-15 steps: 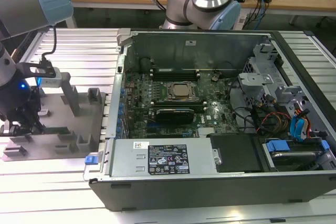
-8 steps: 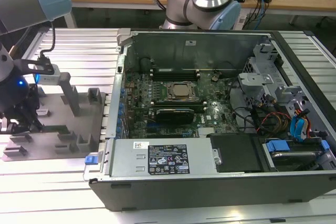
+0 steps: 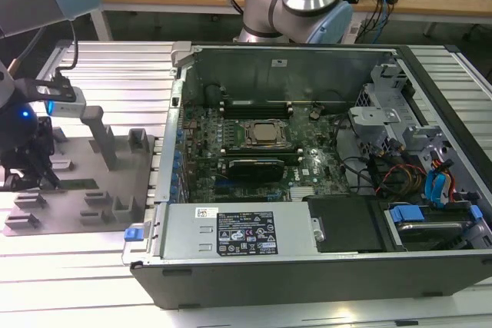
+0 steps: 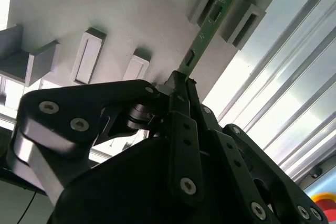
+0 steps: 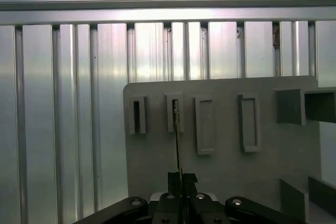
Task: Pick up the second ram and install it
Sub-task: 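Pick up the second ram and move it above second insertion slot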
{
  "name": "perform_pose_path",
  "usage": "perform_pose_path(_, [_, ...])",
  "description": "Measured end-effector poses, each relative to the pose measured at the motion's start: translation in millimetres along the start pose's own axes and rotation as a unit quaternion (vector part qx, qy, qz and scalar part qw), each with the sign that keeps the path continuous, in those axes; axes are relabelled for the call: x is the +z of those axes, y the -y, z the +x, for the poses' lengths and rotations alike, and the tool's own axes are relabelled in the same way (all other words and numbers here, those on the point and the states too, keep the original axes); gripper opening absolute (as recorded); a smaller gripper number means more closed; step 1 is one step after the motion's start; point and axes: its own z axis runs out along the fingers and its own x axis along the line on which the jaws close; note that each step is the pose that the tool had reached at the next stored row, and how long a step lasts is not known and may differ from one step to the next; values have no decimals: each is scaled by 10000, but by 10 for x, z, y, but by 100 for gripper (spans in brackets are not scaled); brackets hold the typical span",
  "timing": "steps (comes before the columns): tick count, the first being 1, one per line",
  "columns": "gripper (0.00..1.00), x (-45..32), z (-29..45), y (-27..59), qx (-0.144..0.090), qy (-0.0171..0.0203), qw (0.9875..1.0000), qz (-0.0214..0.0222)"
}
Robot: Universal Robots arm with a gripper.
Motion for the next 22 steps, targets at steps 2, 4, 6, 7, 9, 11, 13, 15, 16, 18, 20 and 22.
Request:
perform_pose_path(2, [11, -58, -1, 0, 0, 0, 10000, 0])
perform_pose_path(4, [11, -95, -1, 0, 0, 0, 10000, 0])
perform_pose_path(6, [11, -169, -2, -1, 0, 0, 10000, 0])
perform_pose_path(7, [11, -198, -2, -1, 0, 0, 10000, 0])
perform_pose_path(9, [11, -239, -2, -1, 0, 0, 10000, 1])
perform_pose_path(11, [11, -289, -3, -1, 0, 0, 10000, 0])
perform_pose_path(13, [11, -335, -3, -1, 0, 0, 10000, 0])
perform_pose_path(15, [11, -381, -4, -2, 0, 0, 10000, 0])
perform_pose_path(16, [11, -398, -4, -2, 0, 0, 10000, 0])
perform_pose_path(18, [11, -447, -4, -2, 0, 0, 10000, 0])
perform_pose_path(20, [11, -516, -5, -2, 0, 0, 10000, 0])
perform_pose_path(22, [11, -581, -6, -3, 0, 0, 10000, 0])
